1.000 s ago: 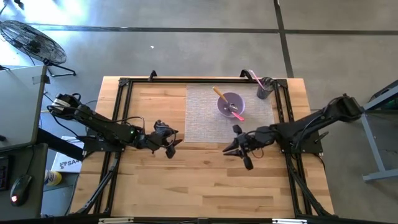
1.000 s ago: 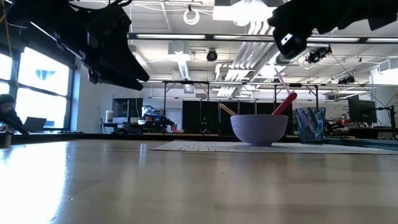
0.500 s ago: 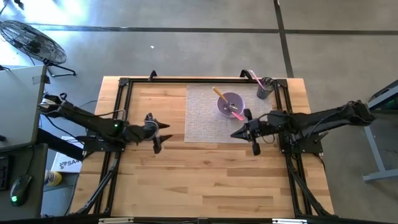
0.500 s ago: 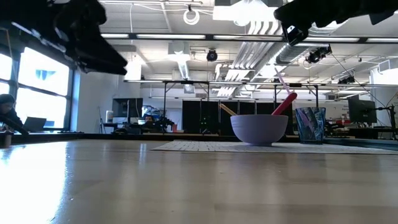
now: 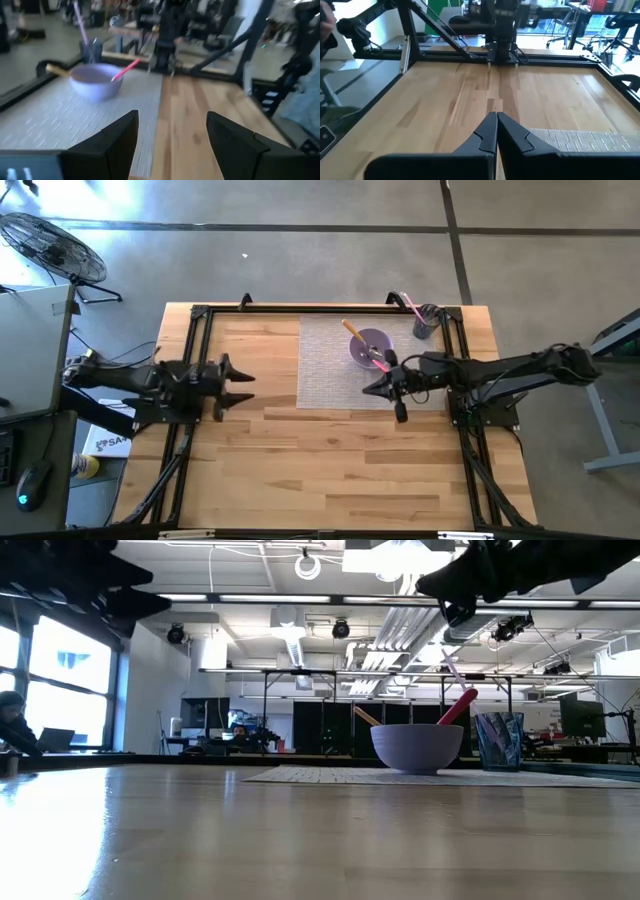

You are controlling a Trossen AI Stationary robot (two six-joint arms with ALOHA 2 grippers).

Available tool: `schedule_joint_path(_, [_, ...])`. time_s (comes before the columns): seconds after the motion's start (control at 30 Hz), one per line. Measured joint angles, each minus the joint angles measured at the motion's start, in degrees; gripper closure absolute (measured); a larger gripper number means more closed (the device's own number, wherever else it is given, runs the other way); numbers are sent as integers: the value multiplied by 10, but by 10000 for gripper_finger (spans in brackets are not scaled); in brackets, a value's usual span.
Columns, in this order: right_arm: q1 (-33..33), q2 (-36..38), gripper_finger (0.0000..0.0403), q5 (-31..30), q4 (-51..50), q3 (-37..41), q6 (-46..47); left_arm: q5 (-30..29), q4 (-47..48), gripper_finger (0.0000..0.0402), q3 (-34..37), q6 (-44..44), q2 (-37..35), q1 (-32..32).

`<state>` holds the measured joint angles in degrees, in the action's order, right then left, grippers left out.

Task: Pick & Place Utensil
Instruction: Return to Home Position

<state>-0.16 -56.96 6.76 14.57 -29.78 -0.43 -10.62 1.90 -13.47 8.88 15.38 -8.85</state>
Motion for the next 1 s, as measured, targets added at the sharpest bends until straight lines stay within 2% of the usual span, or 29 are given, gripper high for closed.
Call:
schedule_joint_path(0.33, [2, -28, 401, 2, 46, 4, -9, 12, 21, 170, 39, -17, -99, 38])
schedule_joint_path(0.5, [-7, 4, 401, 10, 135, 68, -40, 20, 22, 170, 73, -12, -148, 52])
schedule_joint_path(0.67, [-35, 77, 401, 8, 148, 151, 4, 32, 30, 170, 78, -16, -150, 51])
schedule_joint_path(1.0, [-74, 311, 402, 18, 140, 273, 19, 36, 97, 170, 77, -12, -150, 51])
